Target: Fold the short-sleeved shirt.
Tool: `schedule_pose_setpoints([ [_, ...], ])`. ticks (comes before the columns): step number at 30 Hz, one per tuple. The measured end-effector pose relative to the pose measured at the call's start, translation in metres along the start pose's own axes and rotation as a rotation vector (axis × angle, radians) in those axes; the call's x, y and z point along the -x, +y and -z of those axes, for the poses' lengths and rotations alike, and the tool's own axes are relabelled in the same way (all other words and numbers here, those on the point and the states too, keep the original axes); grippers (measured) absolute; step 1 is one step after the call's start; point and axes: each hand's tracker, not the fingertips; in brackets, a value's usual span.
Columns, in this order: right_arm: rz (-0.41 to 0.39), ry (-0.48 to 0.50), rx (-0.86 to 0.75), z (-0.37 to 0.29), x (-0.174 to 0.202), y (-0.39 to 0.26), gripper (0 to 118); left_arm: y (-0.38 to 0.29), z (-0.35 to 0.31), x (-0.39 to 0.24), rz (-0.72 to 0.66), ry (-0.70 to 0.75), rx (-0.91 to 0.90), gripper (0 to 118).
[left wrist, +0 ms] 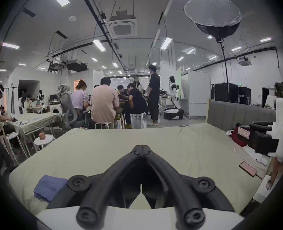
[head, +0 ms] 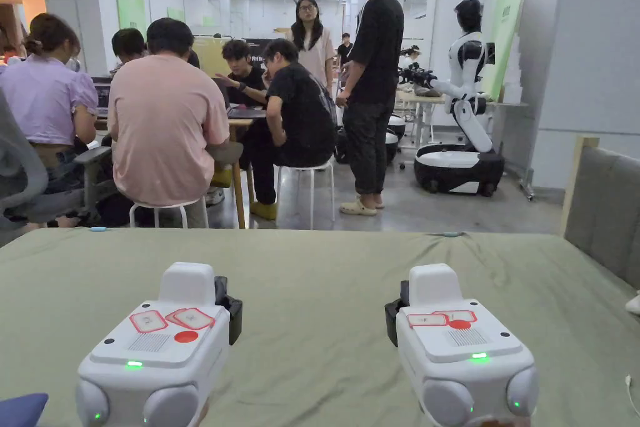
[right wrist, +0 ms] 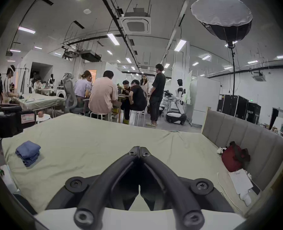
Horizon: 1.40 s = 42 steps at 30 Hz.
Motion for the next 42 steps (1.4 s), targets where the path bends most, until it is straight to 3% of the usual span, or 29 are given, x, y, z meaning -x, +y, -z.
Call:
schedule_pose_setpoints([
  [14, 0.015, -0.008, 0.016, 0.013, -0.003, -0.008, 0, 0.002, -0.008, 0.003, 0.000, -0.016, -0.025, 0],
  [15, 0.020, -0.013, 0.010, 0.013, -0.003, -0.009, 2, 0.002, -0.009, 0.003, 0.003, -0.008, -0.035, 5],
  [19, 0.033, -0.007, -0.020, 0.011, -0.005, -0.011, 36, -0.001, -0.013, 0.002, 0.023, 0.003, -0.068, 56],
  [20, 0.030, -0.006, -0.025, 0.011, -0.003, -0.011, 47, -0.001, -0.014, 0.001, 0.024, 0.004, -0.070, 64],
  [23, 0.020, -0.034, -0.060, 0.007, -0.001, -0.013, 99, -0.004, -0.015, 0.003, 0.027, 0.000, -0.072, 89],
  [24, 0.021, -0.043, -0.068, 0.007, 0.000, -0.013, 112, -0.005, -0.016, 0.003, 0.033, -0.010, -0.076, 99],
  [25, 0.021, -0.050, -0.075, 0.005, -0.001, -0.013, 118, -0.007, -0.017, 0.004, 0.039, -0.013, -0.081, 112],
  [26, 0.023, -0.055, -0.091, 0.003, 0.000, -0.013, 118, -0.007, -0.018, 0.004, 0.043, -0.002, -0.089, 118],
  [42, 0.055, -0.047, -0.117, 0.003, 0.001, -0.012, 118, -0.006, -0.027, 0.020, 0.020, 0.040, -0.150, 118],
])
